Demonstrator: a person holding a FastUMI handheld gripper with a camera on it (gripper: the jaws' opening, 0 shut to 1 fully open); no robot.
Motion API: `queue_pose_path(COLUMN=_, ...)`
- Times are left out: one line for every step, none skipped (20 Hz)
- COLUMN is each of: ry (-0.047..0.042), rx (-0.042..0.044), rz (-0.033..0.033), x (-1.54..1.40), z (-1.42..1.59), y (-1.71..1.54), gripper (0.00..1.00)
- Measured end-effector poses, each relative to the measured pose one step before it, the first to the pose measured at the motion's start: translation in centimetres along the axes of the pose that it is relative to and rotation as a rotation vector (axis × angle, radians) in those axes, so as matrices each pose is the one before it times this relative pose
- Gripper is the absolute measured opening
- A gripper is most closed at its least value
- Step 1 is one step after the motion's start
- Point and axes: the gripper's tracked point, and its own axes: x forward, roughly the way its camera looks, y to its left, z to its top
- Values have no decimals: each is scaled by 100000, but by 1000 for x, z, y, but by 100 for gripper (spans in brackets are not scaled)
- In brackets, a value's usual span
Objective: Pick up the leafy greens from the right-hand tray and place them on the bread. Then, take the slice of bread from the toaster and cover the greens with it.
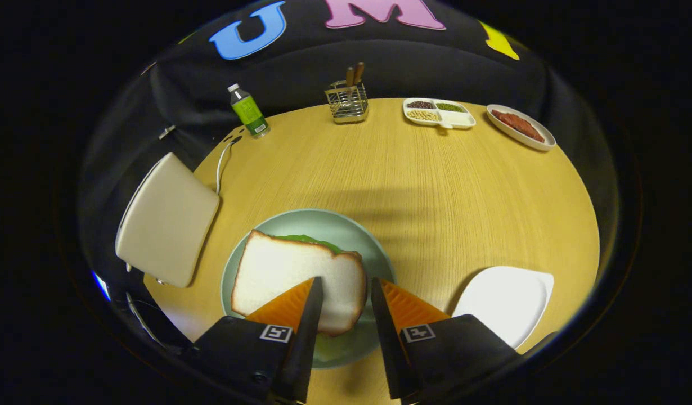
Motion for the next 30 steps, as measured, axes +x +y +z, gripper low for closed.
queue_pose_path(ry=-1315, rx=-3461, rz=-1613, x=-267, z=342, y=44, gripper=62)
queue_pose_path(ry=-1242, rx=-2291, rz=-1303, x=-217, z=240, y=-19, gripper=69)
queue_pose_path(ry=-1003, rx=-643, rz=-623, x=-286, z=197, y=68, gripper=79)
queue_pose_path(ry=-951, rx=1262, rz=1446, x=-554, z=158, y=347, gripper=84)
queue_pose_path(ry=-2174, rx=1685, rz=314, x=-660, z=573, y=93, gripper=96)
queue_pose_path(ry=-2846, rx=1412, rz=119, x=-569, z=792, y=-79, gripper=100)
queue_pose_path(ry=-2619, rx=971, rz=28, x=-833, z=769, y=-234, gripper=100)
queue_pose_path(ry=-2450, rx=461, rz=-174, x=-994, z=823, y=-199, gripper=100)
queue_pose_path(ry=-2884, rx=281, rz=411, x=-1120, z=935, y=14, gripper=99)
queue_pose_path(ry=-3188, rx=-372, rz=225, x=-1201, z=1204, y=-2, gripper=99)
queue_pose_path(ry=-3642, rx=-589, rz=-155, x=-1468, z=1178, y=-195, gripper=99)
queue_pose_path(ry=-3615, rx=-582, rz=717, x=-1375, z=1328, y=27, gripper=99)
queue_pose_path(ry=-3372, rx=-163, rz=365, x=-1497, z=1180, y=92, gripper=99)
queue_pose_path(ry=-3446, rx=-147, rz=303, x=-1412, z=1197, y=16, gripper=99)
queue_pose_path(ry=-2948, rx=-595, rz=176, x=-1503, z=1046, y=-95, gripper=99)
queue_pose_path(ry=-2831, rx=-672, rz=-514, x=-1381, z=1033, y=-303, gripper=99)
queue_pose_path(ry=-2676, rx=-483, rz=154, x=-958, z=782, y=79, gripper=99)
queue_pose_path(ry=-2269, rx=-295, rz=-367, x=-1284, z=1015, y=-91, gripper=99)
queue_pose_path(ry=-2446, rx=-242, rz=-754, x=-1215, z=961, y=-285, gripper=99)
queue_pose_path(ry=-2353, rx=-151, rz=-762, x=-1269, z=840, y=-201, gripper=99)
queue_pose_path(ry=-2147, rx=-185, rz=-350, x=-1088, z=731, y=-29, gripper=99)
queue_pose_path(ry=-1904, rx=-782, rz=-133, x=-1078, z=669, y=37, gripper=99)
queue_pose_path(ry=-1622, rx=-785, rz=-714, x=-1189, z=476, y=17, gripper=99)
queue_pose_path(ry=-1923, rx=-789, rz=-438, x=-1057, z=638, y=59, gripper=99)
queue_pose_path(ry=-1778, rx=-660, rz=-806, x=-828, z=374, y=83, gripper=99)
queue_pose_path(ry=-818, rx=-521, rz=-1035, x=-844, z=61, y=66, gripper=99)
queue_pose_path(ry=-27, rx=-364, rz=-761, x=-758, z=-274, y=-15, gripper=99)
queue_pose_path(ry=290, rx=125, rz=-131, x=-626, z=-295, y=107, gripper=99)
queue_pose_path(ry=389, rx=-501, rz=11, x=-462, z=-179, y=126, gripper=99)
queue_pose_path(ry=328, rx=-619, rz=-898, x=-440, z=-306, y=-233, gripper=99)
